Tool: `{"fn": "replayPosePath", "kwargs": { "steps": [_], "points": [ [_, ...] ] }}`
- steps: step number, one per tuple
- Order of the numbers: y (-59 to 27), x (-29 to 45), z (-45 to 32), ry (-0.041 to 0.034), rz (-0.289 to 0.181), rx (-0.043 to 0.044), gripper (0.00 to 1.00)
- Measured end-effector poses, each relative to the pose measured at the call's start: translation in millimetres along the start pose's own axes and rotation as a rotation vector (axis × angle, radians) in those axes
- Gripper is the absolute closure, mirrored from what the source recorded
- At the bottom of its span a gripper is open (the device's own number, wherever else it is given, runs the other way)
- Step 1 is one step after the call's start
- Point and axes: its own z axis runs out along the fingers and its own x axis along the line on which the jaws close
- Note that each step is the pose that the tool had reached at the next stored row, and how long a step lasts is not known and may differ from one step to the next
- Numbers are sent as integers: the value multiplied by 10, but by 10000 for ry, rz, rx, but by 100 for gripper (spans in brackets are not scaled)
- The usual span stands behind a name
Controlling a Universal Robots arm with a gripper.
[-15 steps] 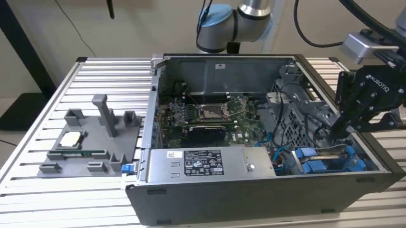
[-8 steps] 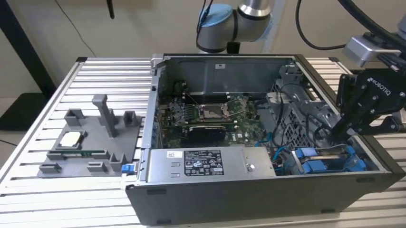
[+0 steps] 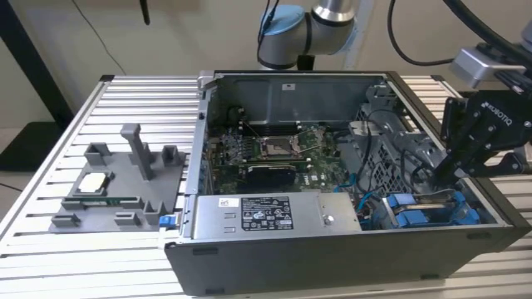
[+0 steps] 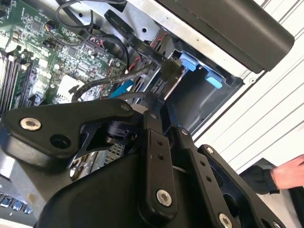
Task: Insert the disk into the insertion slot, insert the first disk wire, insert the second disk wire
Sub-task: 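Insert the first disk wire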
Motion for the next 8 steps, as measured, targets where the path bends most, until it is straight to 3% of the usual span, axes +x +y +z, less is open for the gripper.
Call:
{"fn": "replayPosePath", "kwargs": {
  "steps": [4, 8],
  "points": [
    [-54, 13, 25, 4, 3, -187, 81],
    [-116, 27, 72, 1, 3, -261, 81]
  ]
}}
